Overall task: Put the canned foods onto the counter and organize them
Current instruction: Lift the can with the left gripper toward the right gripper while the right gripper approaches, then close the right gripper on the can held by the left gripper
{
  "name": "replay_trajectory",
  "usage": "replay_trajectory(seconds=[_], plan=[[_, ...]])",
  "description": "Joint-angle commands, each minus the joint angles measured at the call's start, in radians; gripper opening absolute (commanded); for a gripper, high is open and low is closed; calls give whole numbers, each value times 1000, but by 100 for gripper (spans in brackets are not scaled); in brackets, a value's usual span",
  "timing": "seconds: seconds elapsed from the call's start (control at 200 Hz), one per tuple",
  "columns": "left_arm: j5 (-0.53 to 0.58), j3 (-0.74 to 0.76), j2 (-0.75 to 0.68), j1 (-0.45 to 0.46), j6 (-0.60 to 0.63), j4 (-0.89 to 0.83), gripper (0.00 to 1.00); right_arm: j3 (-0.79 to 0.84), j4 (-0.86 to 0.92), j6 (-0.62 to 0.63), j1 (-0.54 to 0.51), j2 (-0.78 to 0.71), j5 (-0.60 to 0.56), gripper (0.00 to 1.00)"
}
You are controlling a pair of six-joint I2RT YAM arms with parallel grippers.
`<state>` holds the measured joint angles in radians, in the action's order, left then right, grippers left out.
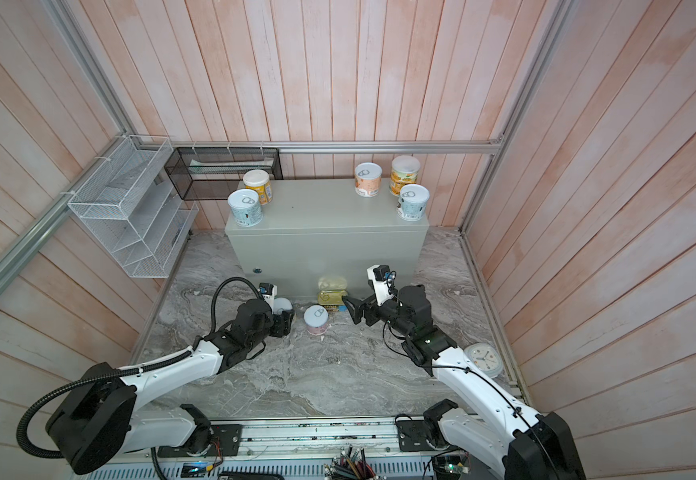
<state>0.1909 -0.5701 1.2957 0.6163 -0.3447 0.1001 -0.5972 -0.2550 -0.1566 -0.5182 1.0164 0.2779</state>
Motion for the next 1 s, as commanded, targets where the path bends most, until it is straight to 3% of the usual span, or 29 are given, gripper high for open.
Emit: replay_trajectory(seconds=[0.0,0.27,0.6,0.995], plan=[[-16,-10,-39,-3,-12,30,52,-48,-19,16,-40,29,-45,98],[-100,-45,-127,-4,-22,-20,52,-84,-61,54,-144,123,-131,98],[-181,-178,-192,-7,-28,-201,51,-144,-152,31,-169,236,-102,98],[-305,-315,-171,-9,-91,-259,51,-152,-201,27,-175,272,-42,98]])
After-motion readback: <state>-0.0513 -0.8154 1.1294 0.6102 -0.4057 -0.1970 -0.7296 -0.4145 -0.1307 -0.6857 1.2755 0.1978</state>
